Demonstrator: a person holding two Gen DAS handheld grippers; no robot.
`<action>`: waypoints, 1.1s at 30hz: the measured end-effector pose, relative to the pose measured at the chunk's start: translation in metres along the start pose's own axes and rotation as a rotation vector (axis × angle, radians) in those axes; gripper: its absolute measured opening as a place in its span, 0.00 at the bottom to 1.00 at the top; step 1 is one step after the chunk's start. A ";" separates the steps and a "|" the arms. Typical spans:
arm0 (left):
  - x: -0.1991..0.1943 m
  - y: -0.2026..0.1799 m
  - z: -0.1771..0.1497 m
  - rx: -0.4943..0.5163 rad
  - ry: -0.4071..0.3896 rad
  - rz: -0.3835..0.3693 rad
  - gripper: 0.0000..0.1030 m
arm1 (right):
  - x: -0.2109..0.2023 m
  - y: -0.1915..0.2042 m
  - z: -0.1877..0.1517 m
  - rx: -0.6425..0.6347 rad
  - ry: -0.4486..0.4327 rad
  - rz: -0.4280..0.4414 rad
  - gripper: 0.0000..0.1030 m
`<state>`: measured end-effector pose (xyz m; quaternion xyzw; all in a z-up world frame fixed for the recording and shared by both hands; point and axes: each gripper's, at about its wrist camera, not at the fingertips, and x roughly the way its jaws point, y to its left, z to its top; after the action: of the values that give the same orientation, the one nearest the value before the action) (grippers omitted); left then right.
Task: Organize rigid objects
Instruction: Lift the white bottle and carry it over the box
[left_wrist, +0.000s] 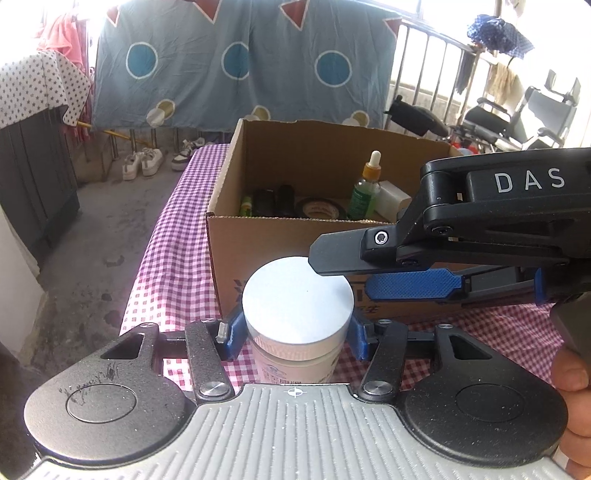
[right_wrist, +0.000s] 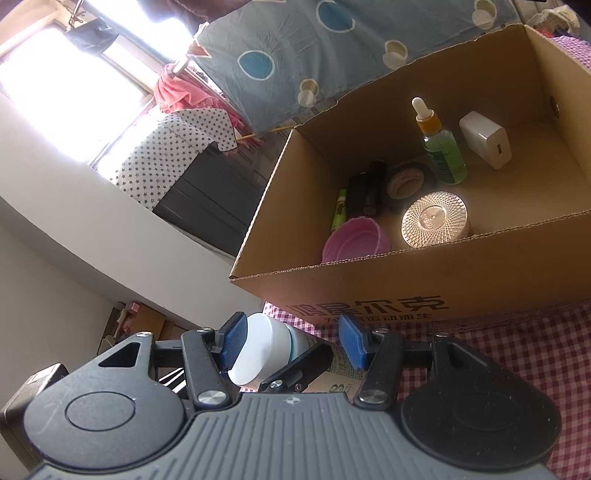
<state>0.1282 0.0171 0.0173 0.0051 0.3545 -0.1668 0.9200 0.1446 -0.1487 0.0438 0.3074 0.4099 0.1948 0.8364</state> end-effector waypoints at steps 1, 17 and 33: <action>0.001 0.000 0.001 0.000 0.002 -0.001 0.55 | 0.002 0.000 0.000 -0.001 0.003 -0.004 0.57; 0.003 -0.013 -0.001 0.043 0.039 0.008 0.52 | 0.009 0.003 -0.004 -0.027 0.028 -0.007 0.57; -0.038 -0.034 0.004 0.086 -0.037 0.034 0.52 | -0.033 0.020 -0.011 -0.071 -0.044 0.060 0.57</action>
<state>0.0936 -0.0038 0.0491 0.0473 0.3300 -0.1664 0.9280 0.1151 -0.1492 0.0711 0.2939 0.3747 0.2272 0.8495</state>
